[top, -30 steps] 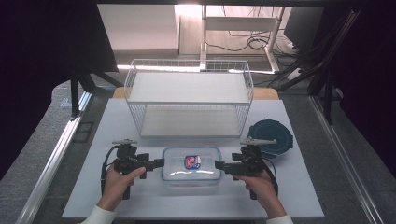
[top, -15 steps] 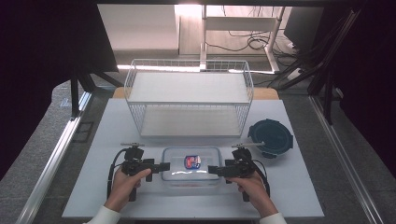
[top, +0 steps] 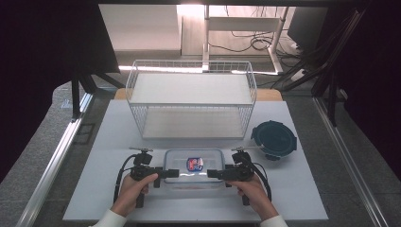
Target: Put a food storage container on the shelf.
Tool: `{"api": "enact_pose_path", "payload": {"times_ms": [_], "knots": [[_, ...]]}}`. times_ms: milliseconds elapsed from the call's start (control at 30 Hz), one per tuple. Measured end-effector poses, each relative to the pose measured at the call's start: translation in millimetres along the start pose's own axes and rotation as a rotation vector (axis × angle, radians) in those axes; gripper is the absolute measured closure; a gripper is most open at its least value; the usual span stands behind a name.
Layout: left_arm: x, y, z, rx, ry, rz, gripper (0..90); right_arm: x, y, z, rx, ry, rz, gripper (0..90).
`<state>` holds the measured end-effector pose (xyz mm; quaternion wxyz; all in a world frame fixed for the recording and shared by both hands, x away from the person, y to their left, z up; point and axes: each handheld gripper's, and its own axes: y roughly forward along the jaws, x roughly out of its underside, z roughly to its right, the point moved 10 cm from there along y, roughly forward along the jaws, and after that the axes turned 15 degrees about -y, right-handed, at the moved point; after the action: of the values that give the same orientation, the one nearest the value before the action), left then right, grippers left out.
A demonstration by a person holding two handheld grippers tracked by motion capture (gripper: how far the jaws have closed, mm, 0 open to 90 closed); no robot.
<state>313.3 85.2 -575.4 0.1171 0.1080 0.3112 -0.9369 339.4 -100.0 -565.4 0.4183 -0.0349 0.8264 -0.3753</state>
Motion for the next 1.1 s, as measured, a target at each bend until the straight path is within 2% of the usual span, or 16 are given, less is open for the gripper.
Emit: {"api": "enact_pose_path", "payload": {"times_ms": [67,167,233,467,667,800,1100], "knots": [[0.0,-1.6,-0.6,0.011,-0.026,-0.001,21.4,-0.1,-1.3,1.4,-0.003,0.019,0.005,15.6],[-1.3,-5.5,-0.9,0.017,-0.039,0.013,27.5,-0.5,-5.1,5.9,-0.037,0.09,0.031,22.9],[-1.5,-6.5,-0.6,0.022,-0.045,0.016,29.8,-0.4,-6.5,6.9,-0.045,0.117,0.04,25.4],[1.3,-14.5,3.1,0.023,-0.046,0.038,37.6,0.1,-15.6,4.1,-0.046,0.137,0.055,34.1],[2.9,-21.6,10.1,0.009,-0.031,0.076,44.0,-0.1,-26.3,-1.8,-0.035,0.125,0.079,40.8],[3.1,-24.5,15.2,0.002,-0.006,0.091,46.0,-2.4,-31.3,-3.6,-0.02,0.098,0.101,41.7],[2.0,-32.5,21.9,0.029,0.014,0.104,46.4,-8.8,-39.6,-9.9,-0.019,0.051,0.134,43.1]]}}
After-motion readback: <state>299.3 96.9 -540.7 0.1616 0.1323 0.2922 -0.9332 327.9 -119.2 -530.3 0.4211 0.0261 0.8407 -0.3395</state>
